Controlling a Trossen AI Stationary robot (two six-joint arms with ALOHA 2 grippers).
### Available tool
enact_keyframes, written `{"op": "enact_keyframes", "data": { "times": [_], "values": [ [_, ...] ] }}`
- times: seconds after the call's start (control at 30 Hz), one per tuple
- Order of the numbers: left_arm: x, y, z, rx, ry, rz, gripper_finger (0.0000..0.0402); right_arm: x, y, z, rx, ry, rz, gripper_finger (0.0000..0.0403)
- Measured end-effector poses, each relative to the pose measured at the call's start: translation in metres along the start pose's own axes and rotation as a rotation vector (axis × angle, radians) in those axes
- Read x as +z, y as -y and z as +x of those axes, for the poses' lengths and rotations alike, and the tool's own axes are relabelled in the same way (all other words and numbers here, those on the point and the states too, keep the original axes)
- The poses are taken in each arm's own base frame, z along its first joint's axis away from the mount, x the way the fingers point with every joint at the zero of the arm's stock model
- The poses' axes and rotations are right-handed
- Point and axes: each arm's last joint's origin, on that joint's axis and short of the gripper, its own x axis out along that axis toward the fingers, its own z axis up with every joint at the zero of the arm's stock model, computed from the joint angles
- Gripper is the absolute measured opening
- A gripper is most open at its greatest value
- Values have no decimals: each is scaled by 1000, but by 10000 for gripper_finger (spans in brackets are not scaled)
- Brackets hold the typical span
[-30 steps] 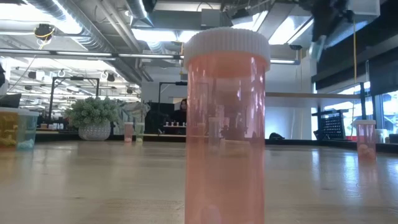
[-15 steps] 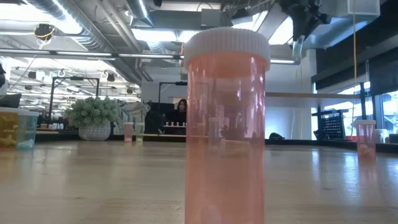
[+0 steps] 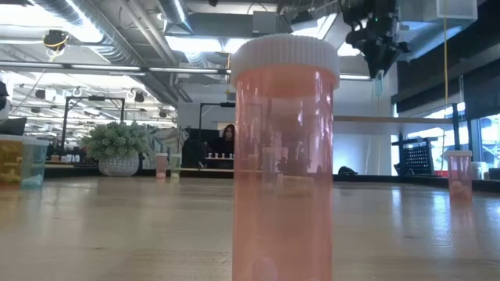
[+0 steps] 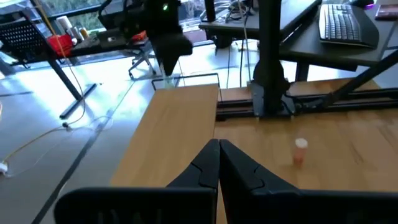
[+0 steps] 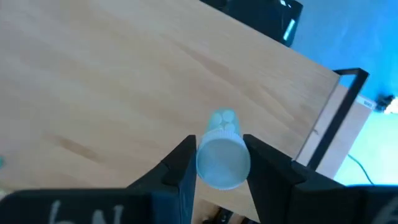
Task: Pick and place medicine bottles onto shelf by color
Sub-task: Put the right blue pill bottle on the shelf
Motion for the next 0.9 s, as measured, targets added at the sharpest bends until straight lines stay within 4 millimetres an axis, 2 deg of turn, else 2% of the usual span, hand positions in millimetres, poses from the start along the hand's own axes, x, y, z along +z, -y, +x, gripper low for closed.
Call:
{"op": "enact_keyframes", "data": {
  "times": [0.2,0.37,0.6,0.9],
  "values": [
    [-6,1,13,-14,-40,23,0,12,13,17,-27,-50,111,119],
    [-6,3,13,-22,-39,24,0,22,23,32,-46,-93,190,119],
    [-6,3,13,-22,-38,24,0,30,35,46,-60,-133,204,119],
    [-6,3,13,-22,-38,25,0,37,39,57,-66,-150,215,119]
  ]
}}
